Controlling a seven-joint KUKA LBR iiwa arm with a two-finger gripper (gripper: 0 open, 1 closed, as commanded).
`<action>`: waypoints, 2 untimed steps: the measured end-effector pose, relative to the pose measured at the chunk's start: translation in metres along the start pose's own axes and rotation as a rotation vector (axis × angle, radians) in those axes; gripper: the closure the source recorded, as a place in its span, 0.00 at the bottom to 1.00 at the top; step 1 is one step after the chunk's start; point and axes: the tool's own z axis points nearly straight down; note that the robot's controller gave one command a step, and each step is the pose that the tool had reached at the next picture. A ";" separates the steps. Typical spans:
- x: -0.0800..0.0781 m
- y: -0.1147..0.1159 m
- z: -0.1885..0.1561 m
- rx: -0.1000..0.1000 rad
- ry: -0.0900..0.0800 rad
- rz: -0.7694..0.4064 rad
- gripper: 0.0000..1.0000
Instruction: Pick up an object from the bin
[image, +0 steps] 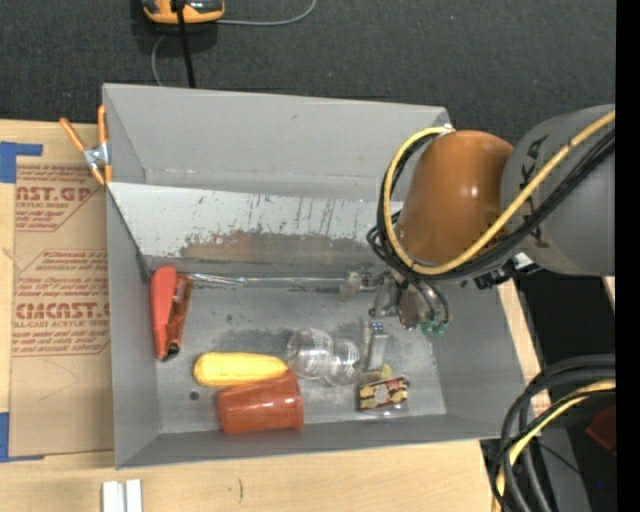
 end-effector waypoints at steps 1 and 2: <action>-0.001 0.000 -0.005 0.000 -0.007 0.000 0.00; 0.023 -0.014 0.036 0.000 -0.010 -0.043 0.00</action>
Offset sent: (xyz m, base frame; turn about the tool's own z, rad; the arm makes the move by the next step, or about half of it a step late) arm -0.0401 -0.0241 -0.0621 -0.0644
